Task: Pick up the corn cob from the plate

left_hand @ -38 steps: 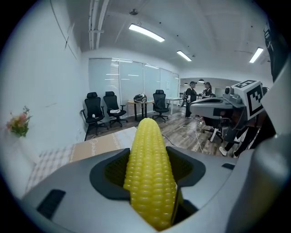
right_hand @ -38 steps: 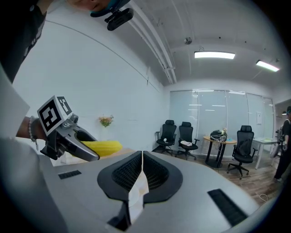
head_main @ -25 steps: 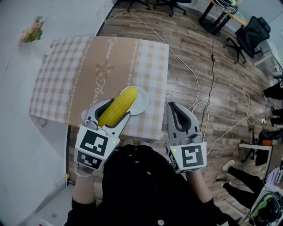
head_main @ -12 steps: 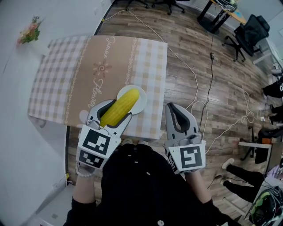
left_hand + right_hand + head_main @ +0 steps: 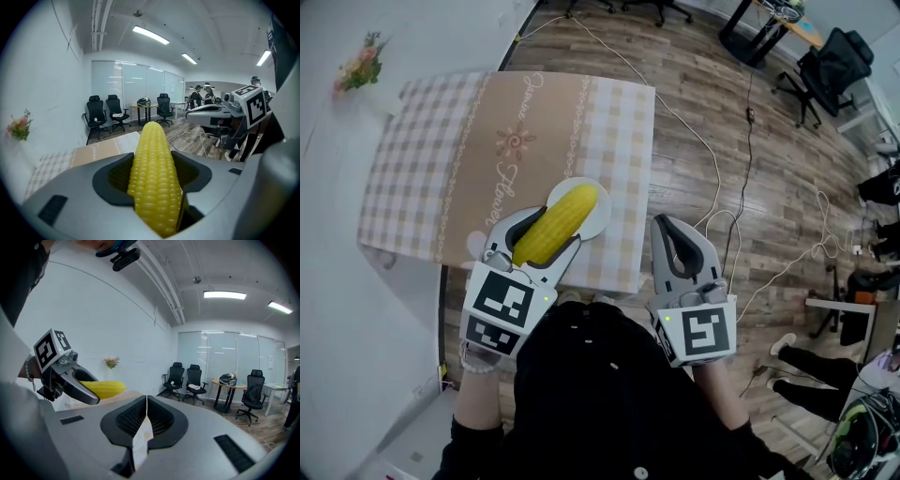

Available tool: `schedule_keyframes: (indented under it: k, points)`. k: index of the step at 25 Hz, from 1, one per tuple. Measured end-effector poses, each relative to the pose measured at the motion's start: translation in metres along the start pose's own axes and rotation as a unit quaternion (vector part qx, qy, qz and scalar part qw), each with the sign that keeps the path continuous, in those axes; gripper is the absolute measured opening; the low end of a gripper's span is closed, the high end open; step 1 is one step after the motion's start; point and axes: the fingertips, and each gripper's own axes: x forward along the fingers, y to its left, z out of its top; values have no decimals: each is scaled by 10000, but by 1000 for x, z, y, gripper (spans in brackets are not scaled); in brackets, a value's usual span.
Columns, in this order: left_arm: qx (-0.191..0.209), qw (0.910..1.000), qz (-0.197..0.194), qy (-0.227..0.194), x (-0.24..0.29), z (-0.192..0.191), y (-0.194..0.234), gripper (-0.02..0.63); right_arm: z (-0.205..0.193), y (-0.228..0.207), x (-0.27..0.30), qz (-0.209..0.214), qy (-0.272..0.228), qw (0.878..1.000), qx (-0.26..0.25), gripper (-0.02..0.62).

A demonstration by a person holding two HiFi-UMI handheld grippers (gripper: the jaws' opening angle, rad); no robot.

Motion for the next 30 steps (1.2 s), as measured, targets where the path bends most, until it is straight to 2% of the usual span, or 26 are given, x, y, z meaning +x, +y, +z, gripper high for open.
schedule_keyframes:
  k: [30]
  points:
    - [-11, 10000, 16, -59, -3, 2, 0, 259, -4, 0, -2, 7, 86, 9999, -94, 43]
